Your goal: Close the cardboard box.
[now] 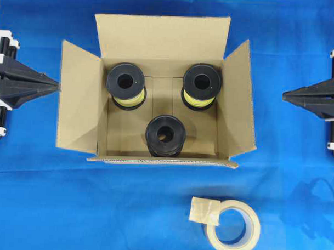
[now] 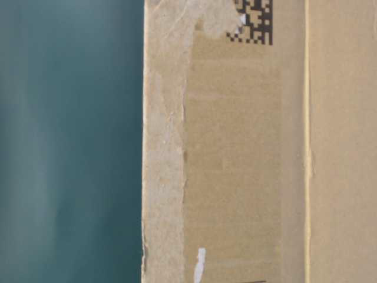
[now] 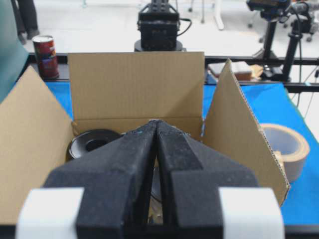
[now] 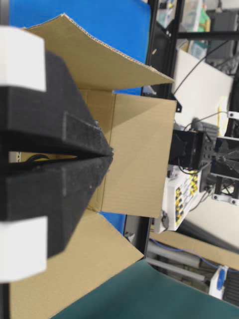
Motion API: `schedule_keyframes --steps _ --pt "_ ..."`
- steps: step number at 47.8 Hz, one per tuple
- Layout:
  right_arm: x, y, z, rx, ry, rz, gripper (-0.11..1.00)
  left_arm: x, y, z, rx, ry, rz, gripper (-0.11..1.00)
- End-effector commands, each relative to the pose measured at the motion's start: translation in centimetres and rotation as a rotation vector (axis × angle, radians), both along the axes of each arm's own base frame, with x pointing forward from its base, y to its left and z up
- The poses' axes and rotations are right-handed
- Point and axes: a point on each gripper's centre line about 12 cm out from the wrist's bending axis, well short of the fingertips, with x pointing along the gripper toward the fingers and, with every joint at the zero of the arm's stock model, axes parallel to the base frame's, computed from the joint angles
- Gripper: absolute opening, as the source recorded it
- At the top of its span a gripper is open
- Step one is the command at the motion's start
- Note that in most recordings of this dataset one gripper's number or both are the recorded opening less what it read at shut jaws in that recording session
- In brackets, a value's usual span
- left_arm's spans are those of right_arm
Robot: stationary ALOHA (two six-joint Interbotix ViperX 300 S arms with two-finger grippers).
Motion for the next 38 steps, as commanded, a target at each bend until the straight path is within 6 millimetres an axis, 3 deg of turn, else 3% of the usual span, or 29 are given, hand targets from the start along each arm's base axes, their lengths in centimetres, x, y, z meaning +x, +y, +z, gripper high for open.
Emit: schedule_keyframes --steps 1,11,20,38 --pt "0.2 0.0 0.7 0.009 -0.014 -0.001 0.0 -0.2 0.2 0.8 -0.041 -0.012 0.01 0.0" --pt "0.0 -0.1 0.2 0.014 0.055 -0.006 0.0 -1.8 0.1 0.9 -0.028 0.034 0.006 0.0" --pt "-0.1 -0.6 -1.5 0.029 0.174 -0.032 0.0 -3.6 0.0 -0.3 -0.025 0.166 -0.002 0.0" --pt "0.4 -0.9 -7.1 0.064 0.327 -0.05 0.0 -4.1 0.0 -6.8 -0.04 0.343 0.001 0.0"
